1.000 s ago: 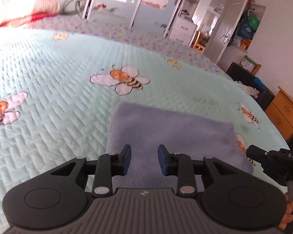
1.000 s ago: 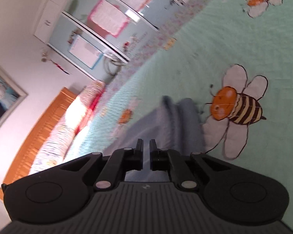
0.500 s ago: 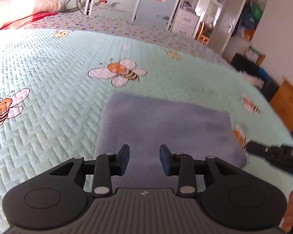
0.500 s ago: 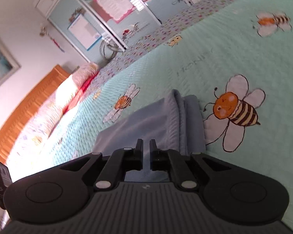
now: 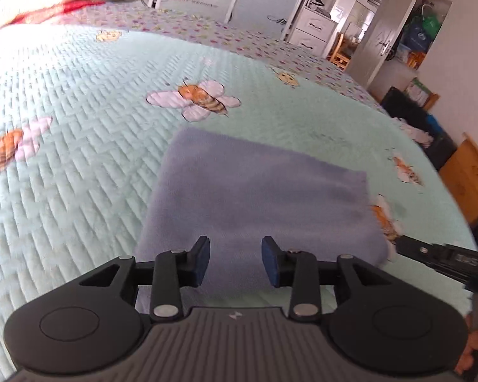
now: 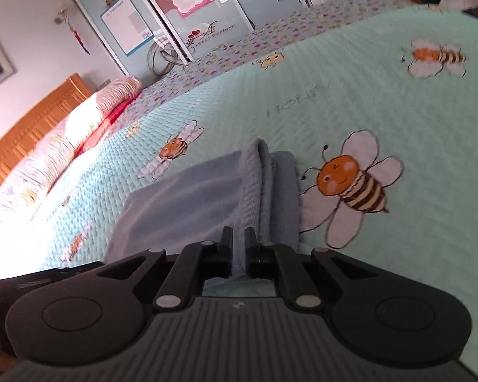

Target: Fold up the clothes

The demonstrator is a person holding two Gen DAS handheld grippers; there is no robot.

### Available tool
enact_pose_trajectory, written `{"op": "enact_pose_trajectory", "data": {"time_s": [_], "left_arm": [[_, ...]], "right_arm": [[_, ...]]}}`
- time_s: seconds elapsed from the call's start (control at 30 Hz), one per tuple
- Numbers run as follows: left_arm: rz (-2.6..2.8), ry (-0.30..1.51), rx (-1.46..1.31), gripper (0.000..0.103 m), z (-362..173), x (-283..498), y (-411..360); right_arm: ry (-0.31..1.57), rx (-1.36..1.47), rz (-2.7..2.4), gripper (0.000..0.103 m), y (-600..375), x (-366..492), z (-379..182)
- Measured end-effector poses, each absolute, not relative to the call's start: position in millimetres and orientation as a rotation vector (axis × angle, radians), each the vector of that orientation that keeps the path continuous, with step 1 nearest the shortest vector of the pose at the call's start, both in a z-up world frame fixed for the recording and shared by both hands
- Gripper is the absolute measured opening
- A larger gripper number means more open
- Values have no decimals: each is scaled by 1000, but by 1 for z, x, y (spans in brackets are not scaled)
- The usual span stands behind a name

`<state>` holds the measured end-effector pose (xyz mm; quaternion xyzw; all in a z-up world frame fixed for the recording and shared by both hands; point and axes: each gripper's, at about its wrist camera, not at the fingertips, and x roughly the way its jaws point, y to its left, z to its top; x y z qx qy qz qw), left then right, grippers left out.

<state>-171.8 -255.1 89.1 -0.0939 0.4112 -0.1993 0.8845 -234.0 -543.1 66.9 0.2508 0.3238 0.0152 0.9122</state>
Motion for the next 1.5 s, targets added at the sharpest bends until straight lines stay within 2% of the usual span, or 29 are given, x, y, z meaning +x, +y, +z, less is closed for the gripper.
{"op": "enact_pose_trajectory", "data": {"time_s": [0.1,0.17,0.37,0.47,0.53,0.57,0.63,0.7,0.73,0.77,0.83,0.97,1.5], "left_arm": [[-441,903,-211,41,87,-189,-255],[-457,947,-225,46,82,-197,-255],[-464,1082,-323,47,67,-204,-249],[-469,1091,-313,48,73,-205,-250],[-460,1076,-270,54,81,-205,-252],[-450,1074,-250,59,86,-204,-253],[-418,1069,-222,60,94,-202,-254],[-390,1085,-201,65,100,-197,-255],[-369,1113,-184,71,102,-193,-258],[-346,1158,-171,72,103,-189,-261],[-323,1250,-164,72,103,-180,-266],[-314,1368,-174,72,98,-169,-273],[-248,1442,-272,72,90,-156,-273]], "right_arm": [[680,497,27,9,-543,-247,66],[691,495,34,24,-542,-257,62],[753,634,65,25,-543,-284,35],[778,663,93,27,-533,-289,34],[786,624,118,30,-521,-286,42],[786,593,127,36,-514,-284,48],[793,551,134,47,-503,-276,62],[807,529,116,53,-495,-266,74],[824,521,100,59,-492,-261,80],[872,492,69,65,-485,-253,85],[967,434,9,69,-472,-236,95],[1041,312,6,69,-449,-215,107],[1089,194,0,70,-439,-185,120]]}}
